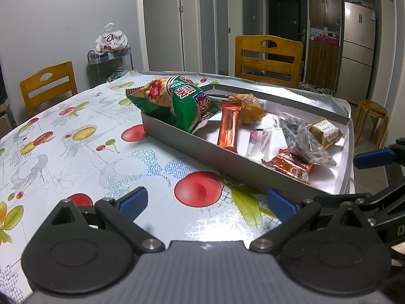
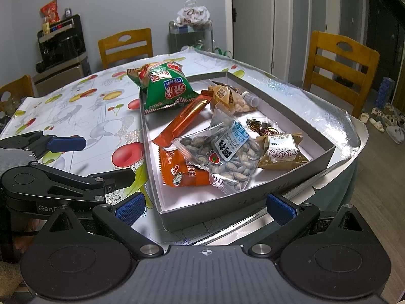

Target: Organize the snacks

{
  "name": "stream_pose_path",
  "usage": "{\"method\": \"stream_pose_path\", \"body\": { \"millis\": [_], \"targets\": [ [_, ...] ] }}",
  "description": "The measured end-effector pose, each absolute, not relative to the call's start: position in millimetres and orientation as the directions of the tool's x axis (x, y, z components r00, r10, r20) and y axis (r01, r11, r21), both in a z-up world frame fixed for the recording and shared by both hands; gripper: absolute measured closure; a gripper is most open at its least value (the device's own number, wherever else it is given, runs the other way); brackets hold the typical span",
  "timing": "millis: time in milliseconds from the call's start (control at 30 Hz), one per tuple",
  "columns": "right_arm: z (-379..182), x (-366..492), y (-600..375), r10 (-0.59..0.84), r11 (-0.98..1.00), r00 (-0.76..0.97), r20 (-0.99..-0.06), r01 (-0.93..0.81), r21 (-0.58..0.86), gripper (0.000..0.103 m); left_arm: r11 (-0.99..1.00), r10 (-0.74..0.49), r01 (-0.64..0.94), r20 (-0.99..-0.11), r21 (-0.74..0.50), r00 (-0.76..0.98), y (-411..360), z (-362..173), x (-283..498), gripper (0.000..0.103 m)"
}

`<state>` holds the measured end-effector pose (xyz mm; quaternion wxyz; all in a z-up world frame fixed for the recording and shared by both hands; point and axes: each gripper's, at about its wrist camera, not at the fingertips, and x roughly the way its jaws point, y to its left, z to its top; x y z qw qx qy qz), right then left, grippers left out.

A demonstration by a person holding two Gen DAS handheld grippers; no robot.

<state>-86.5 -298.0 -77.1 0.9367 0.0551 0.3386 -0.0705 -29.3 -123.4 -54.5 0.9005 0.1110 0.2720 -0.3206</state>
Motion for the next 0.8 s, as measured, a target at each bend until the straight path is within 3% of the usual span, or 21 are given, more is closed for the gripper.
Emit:
{"method": "stream_pose_path", "body": {
  "millis": [800],
  "targets": [
    [-80.8,-86.8,-296.5,-0.093,0.984,0.755,-0.649,0.169,0.056,0.000,0.750,-0.535,0.661,-0.565,0.025,0.628,-125.6,-56.4,-27.6,0.004]
  ]
}}
